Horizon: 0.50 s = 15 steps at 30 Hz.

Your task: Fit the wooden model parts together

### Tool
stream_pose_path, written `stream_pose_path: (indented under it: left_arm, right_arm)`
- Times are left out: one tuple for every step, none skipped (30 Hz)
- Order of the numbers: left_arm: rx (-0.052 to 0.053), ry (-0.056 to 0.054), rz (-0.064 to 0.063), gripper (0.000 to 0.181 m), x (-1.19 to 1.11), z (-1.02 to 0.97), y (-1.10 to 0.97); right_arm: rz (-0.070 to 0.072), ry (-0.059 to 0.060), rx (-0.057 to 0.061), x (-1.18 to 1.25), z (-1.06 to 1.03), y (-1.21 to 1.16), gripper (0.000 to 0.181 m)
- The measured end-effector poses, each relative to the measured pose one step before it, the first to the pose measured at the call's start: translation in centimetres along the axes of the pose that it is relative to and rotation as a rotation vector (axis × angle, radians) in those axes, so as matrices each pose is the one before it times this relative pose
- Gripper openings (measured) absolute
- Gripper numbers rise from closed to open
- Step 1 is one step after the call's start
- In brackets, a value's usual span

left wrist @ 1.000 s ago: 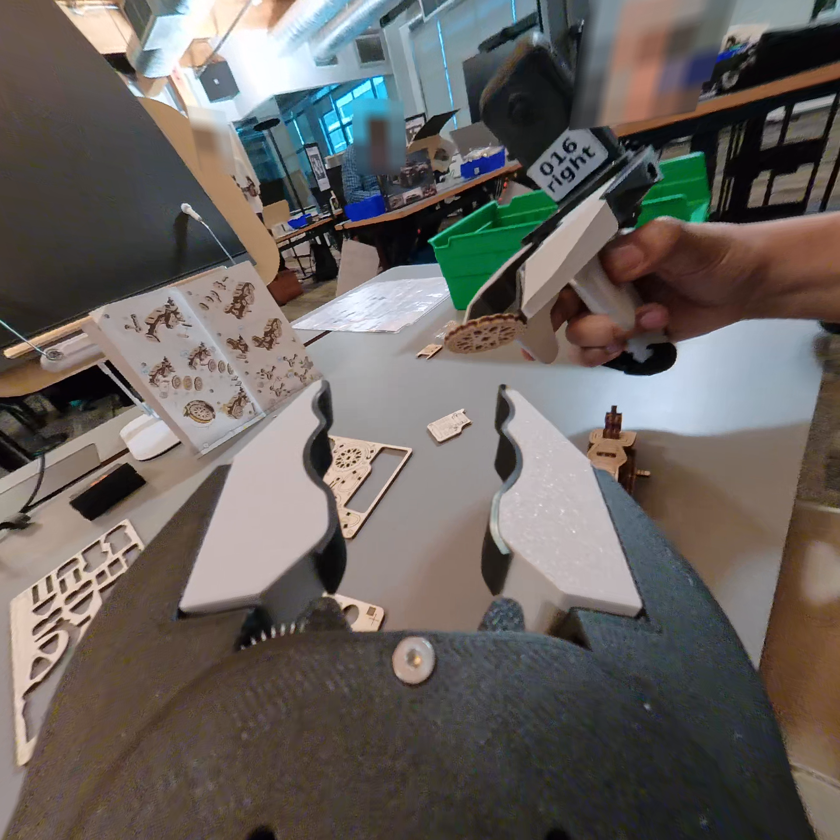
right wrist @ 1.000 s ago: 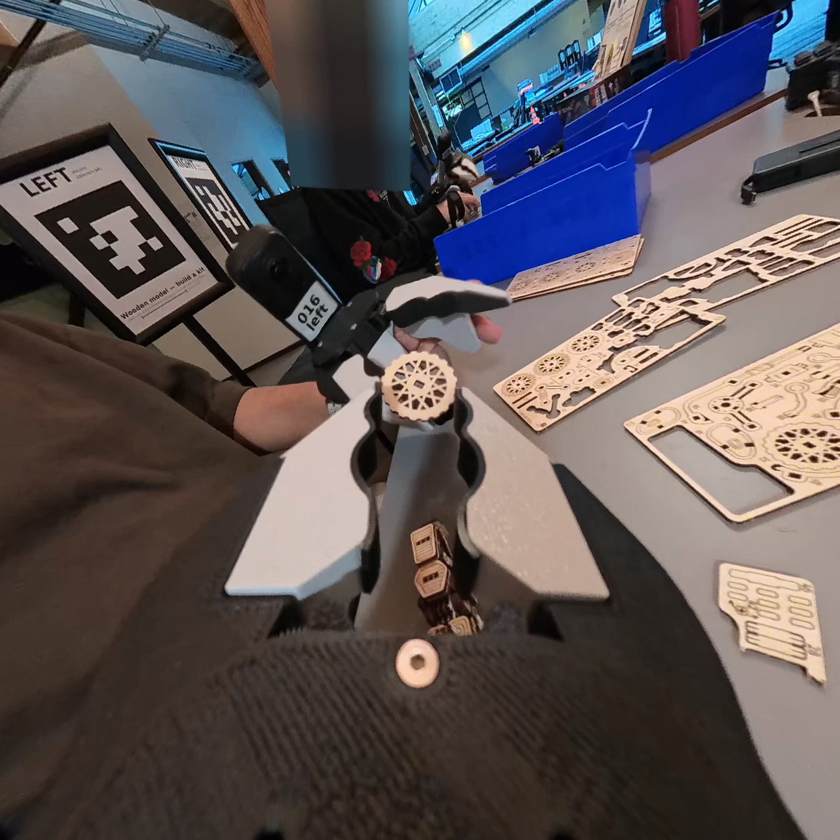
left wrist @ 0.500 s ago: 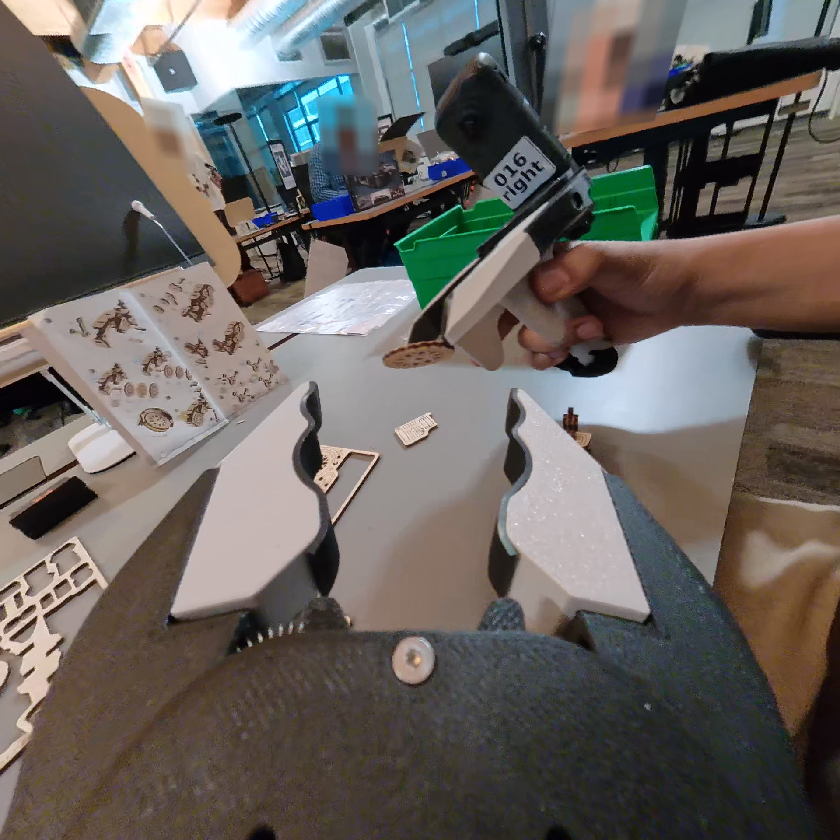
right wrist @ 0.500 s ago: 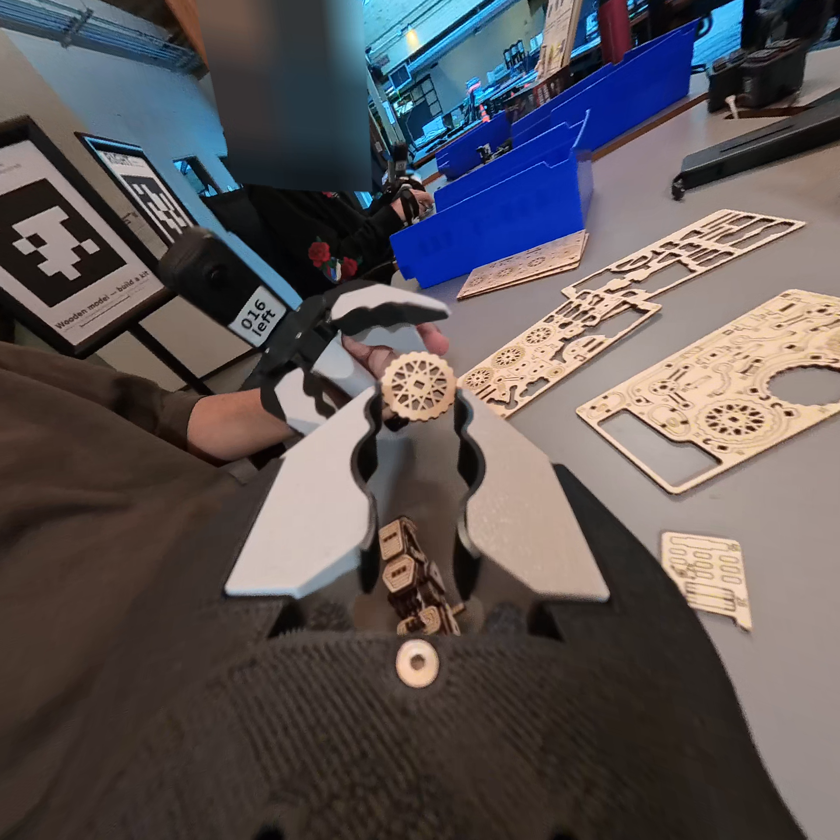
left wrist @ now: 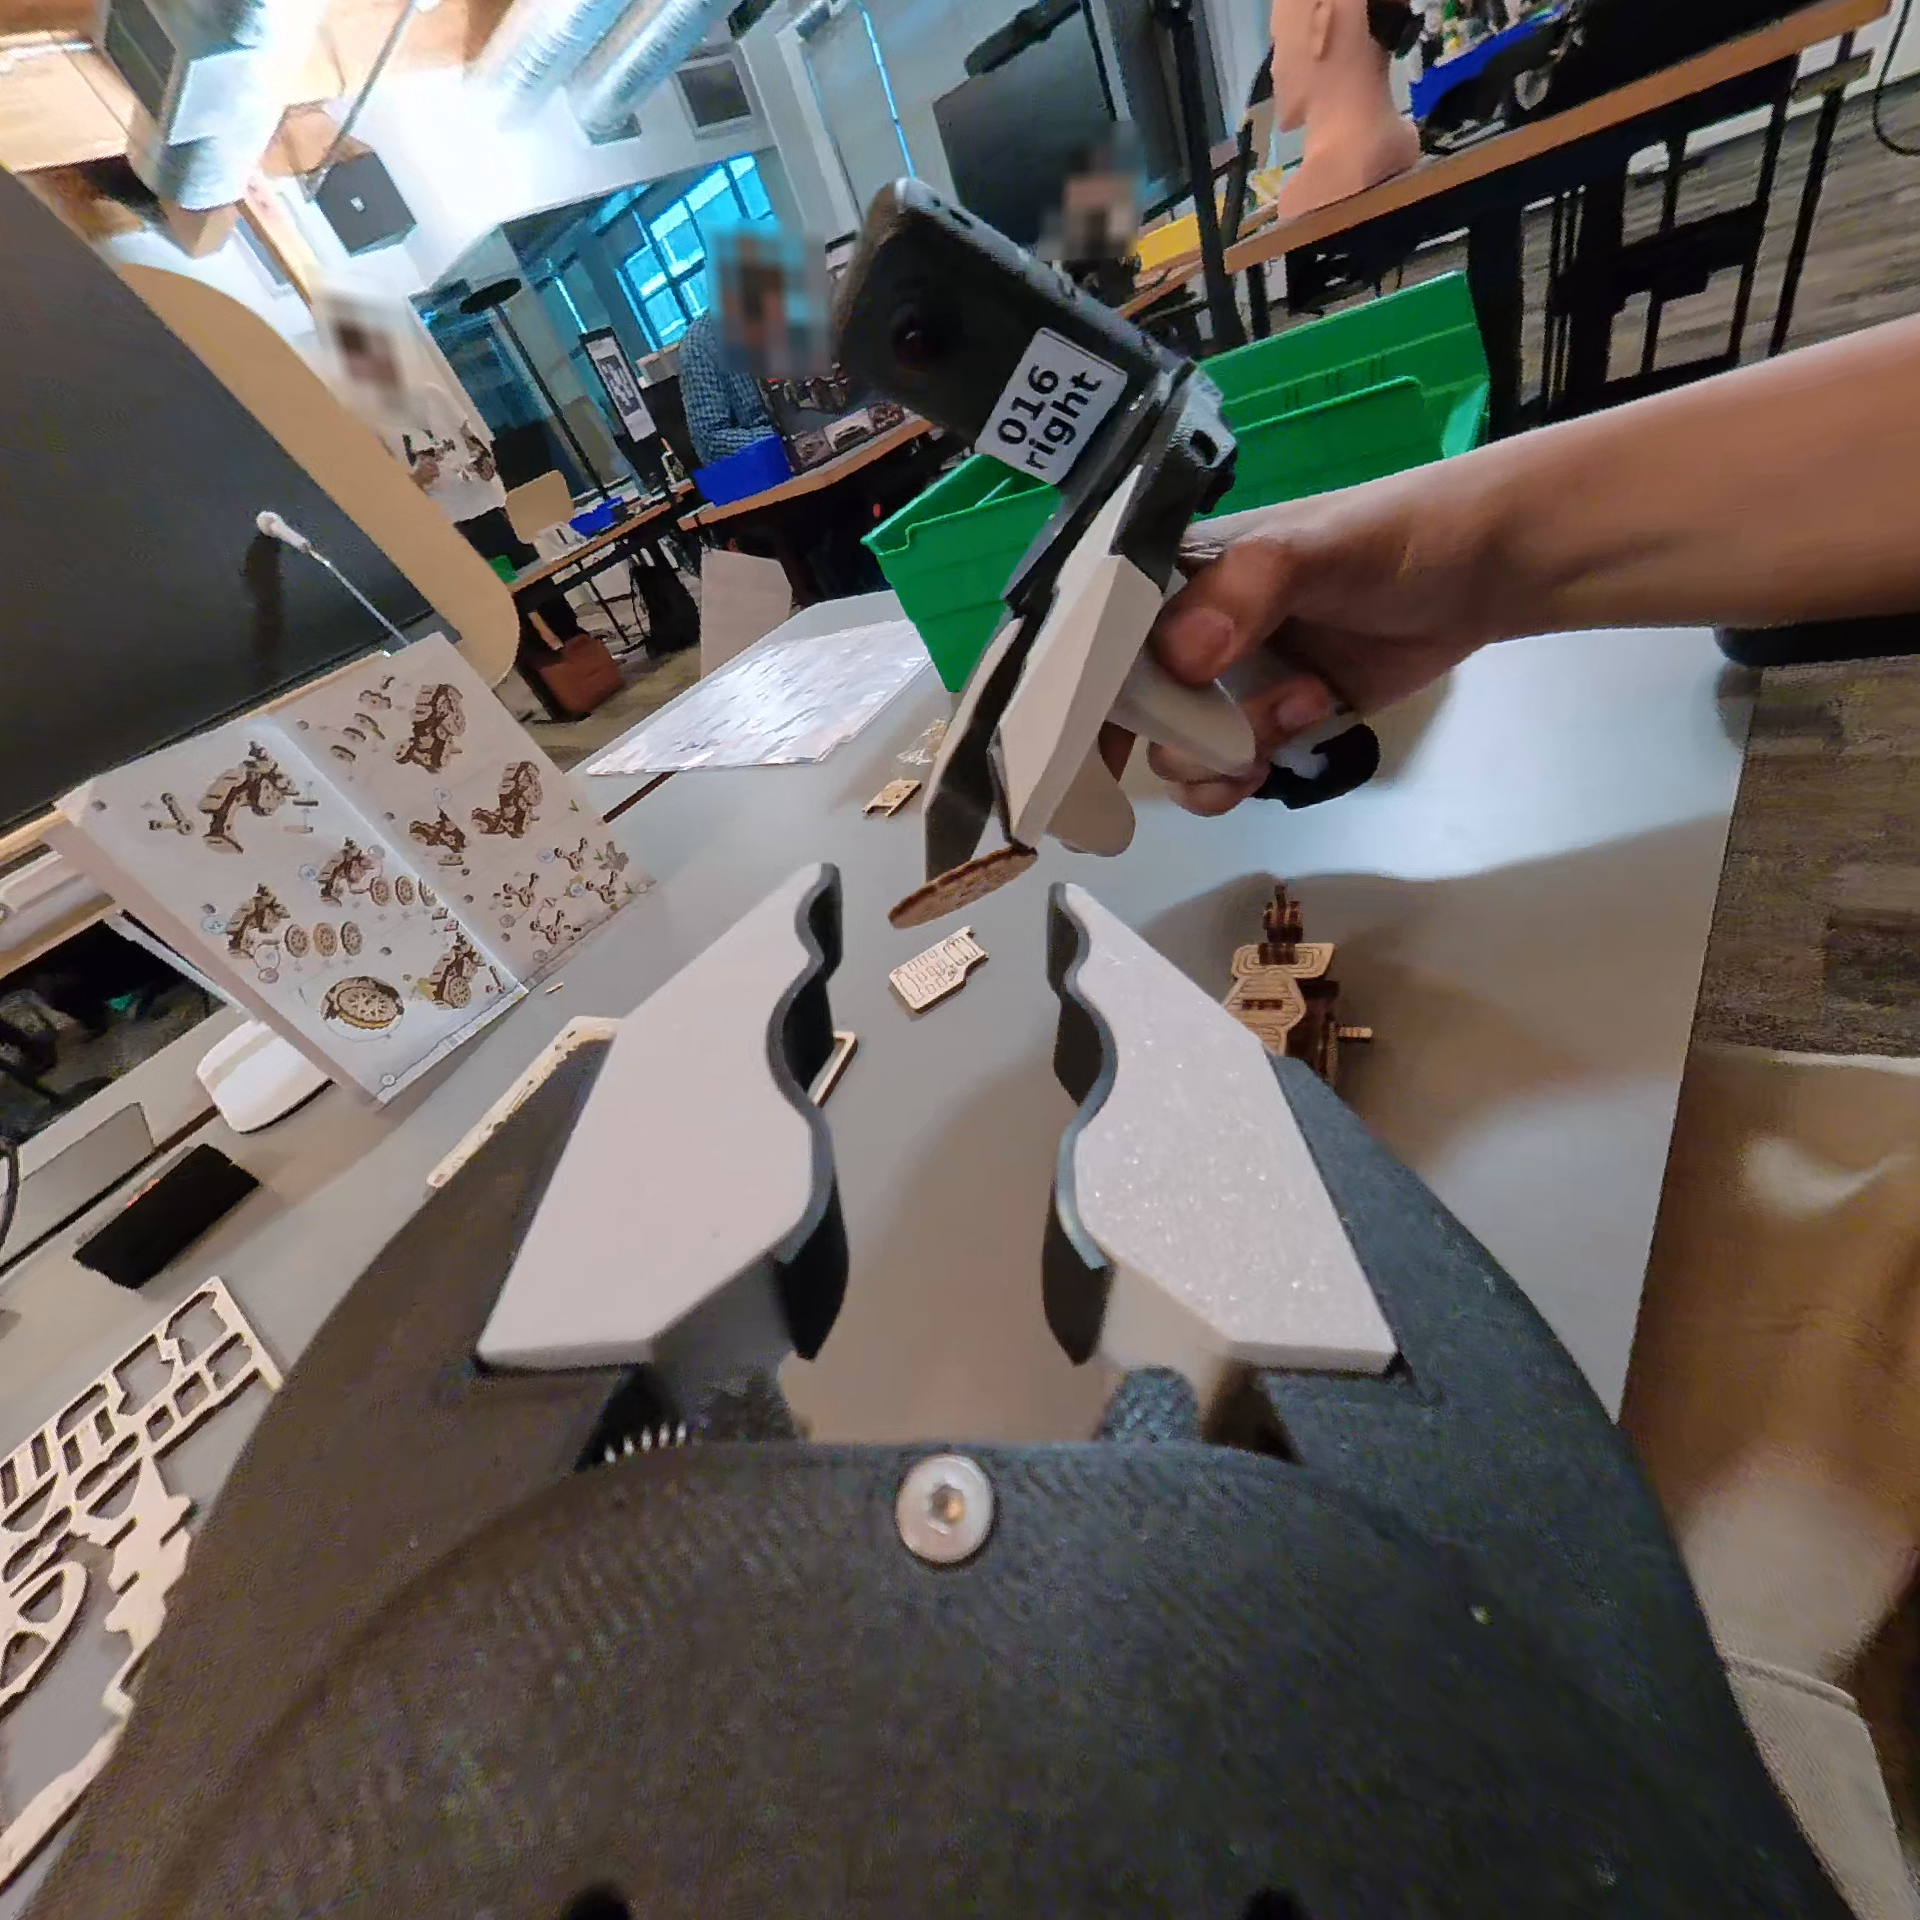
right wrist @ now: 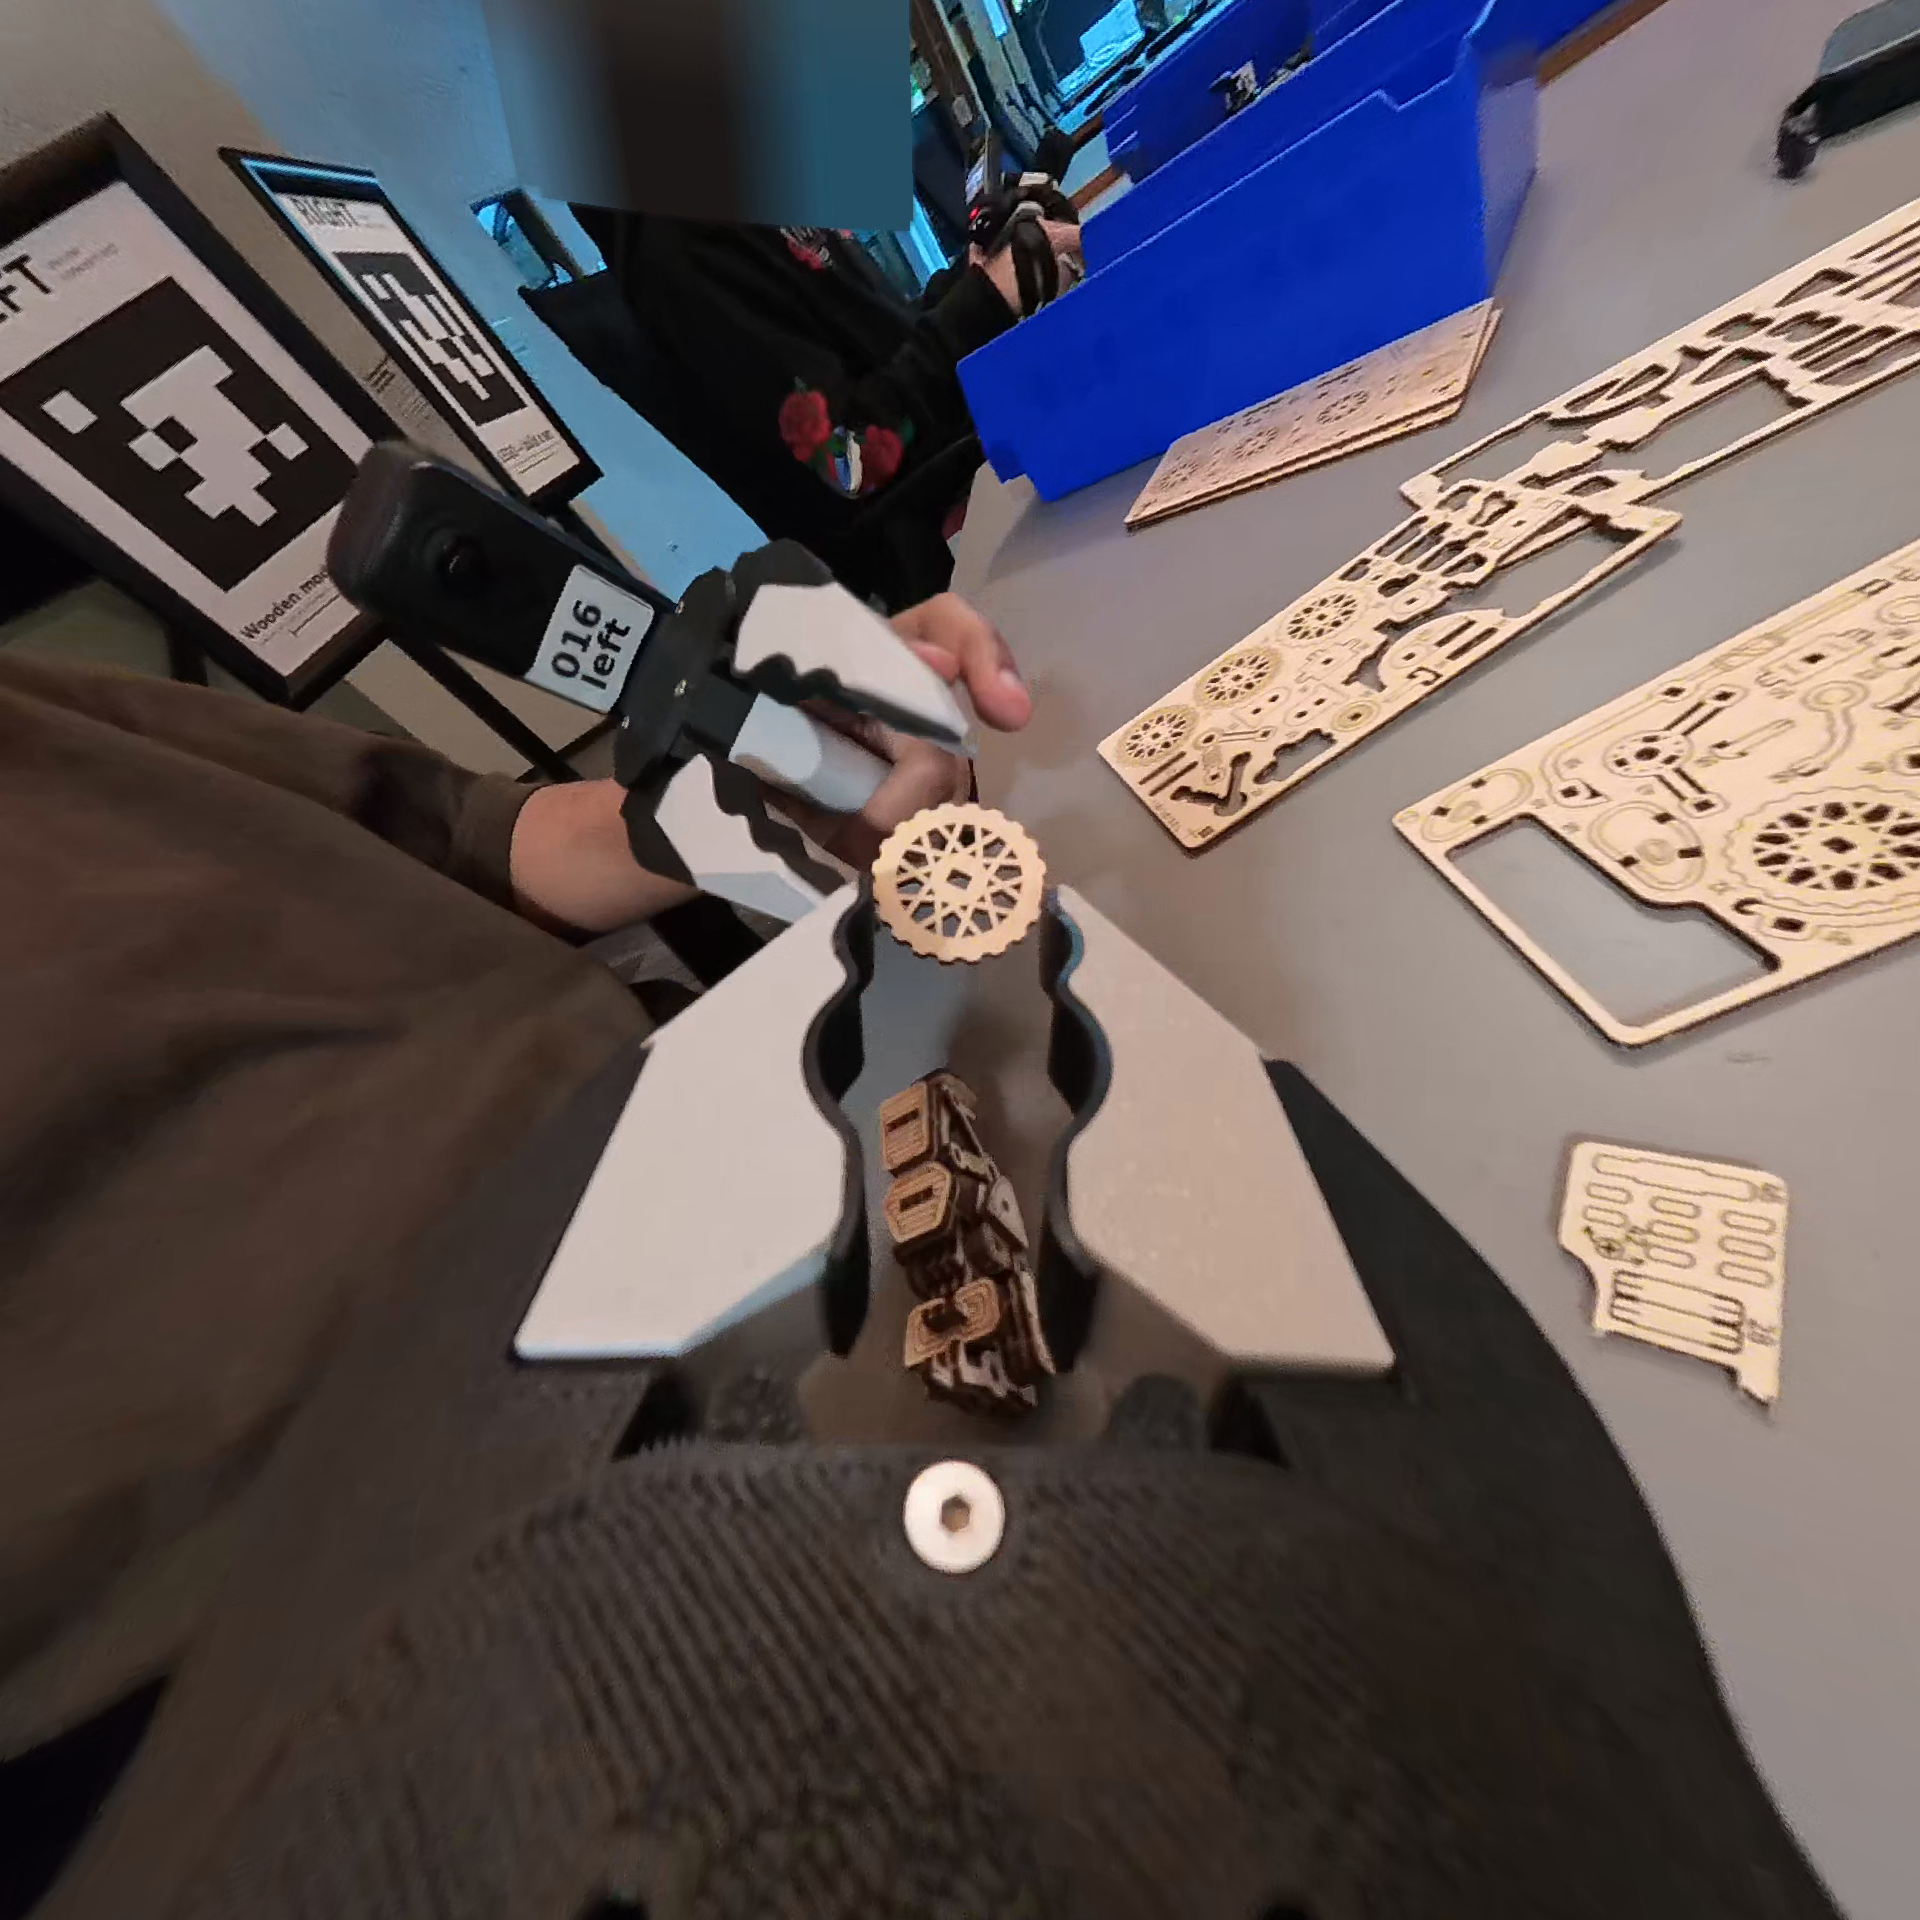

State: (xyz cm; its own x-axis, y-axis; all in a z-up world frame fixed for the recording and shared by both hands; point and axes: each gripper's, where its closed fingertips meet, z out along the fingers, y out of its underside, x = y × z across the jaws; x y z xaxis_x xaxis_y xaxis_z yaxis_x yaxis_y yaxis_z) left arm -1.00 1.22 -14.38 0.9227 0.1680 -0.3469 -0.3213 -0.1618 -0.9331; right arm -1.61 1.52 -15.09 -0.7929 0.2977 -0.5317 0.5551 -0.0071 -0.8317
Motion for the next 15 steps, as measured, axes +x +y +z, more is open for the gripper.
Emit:
stream_pose_path:
  left_arm:
    - [-0.0017, -0.0045, 0.0163, 0.031, 0.205, 0.068, -0.085]
    - [-0.0026, -0.0070, 0.0212, 0.026, 0.172, 0.070, -0.042]
    - [-0.0043, -0.0096, 0.0239, 0.024, 0.116, 0.081, 0.012]
    - [-0.0055, -0.0103, 0.0244, 0.022, 0.103, 0.064, 0.051]
    - [-0.0074, -0.0075, 0.0263, 0.020, 0.134, 0.052, 0.098]
    - [-0.0081, -0.0063, 0.0281, 0.018, 0.152, 0.047, 0.122]
    - [-0.0092, -0.0045, 0.0259, 0.016, 0.152, 0.060, 0.144]
    - [-0.0097, -0.0012, 0.0225, 0.014, 0.169, 0.039, 0.163]
    - [-0.0079, -0.0110, 0.0186, 0.012, -0.019, 0.032, 0.122]
    - [-0.0032, -0.0099, 0.0161, 0.010, -0.068, -0.004, 0.054]
    - [0.0021, -0.0062, 0.0079, 0.007, -0.068, -0.030, -0.062]
    - [0.0018, -0.0005, -0.0030, 0.006, -0.083, -0.034, -0.074]
    - [0.0035, -0.0005, -0.0110, 0.005, -0.107, -0.004, -0.097]
    - [0.0060, -0.0075, -0.0162, 0.004, -0.224, -0.007, -0.130]
    - [-0.0008, -0.0031, -0.0206, 0.003, -0.187, 0.029, -0.024]
  right_arm:
    - [-0.0037, -0.0061, -0.0007, -0.139, -0.030, -0.042, 0.030]
    - [-0.0033, -0.0073, -0.0005, -0.170, -0.021, -0.041, 0.030]
    - [-0.0003, -0.0094, -0.0029, -0.185, 0.004, 0.024, 0.030]
    - [0.0024, -0.0096, -0.0078, -0.181, 0.039, 0.123, 0.030]
    - [0.0013, -0.0068, -0.0104, -0.117, 0.078, 0.186, 0.030]
    - [0.0013, -0.0047, -0.0132, -0.074, 0.104, 0.242, 0.030]
    - [0.0010, -0.0037, -0.0127, -0.048, 0.142, 0.220, 0.030]
    - [0.0000, 0.0017, -0.0073, 0.032, 0.117, 0.134, 0.030]
    - [-0.0001, 0.0051, -0.0016, 0.099, 0.038, 0.041, 0.030]
    - [0.0015, 0.0000, 0.0032, 0.024, -0.020, -0.046, 0.030]
    - [0.0016, -0.0029, 0.0116, -0.026, -0.079, -0.181, 0.030]
    - [-0.0012, -0.0019, 0.0240, -0.022, -0.137, -0.358, 0.029]
    - [-0.0043, -0.0027, 0.0317, -0.051, -0.158, -0.484, 0.026]
    - [-0.0087, -0.0005, 0.0224, -0.027, -0.104, -0.334, 0.022]
    - [-0.0074, 0.0059, 0.0116, 0.065, -0.020, -0.179, 0.023]
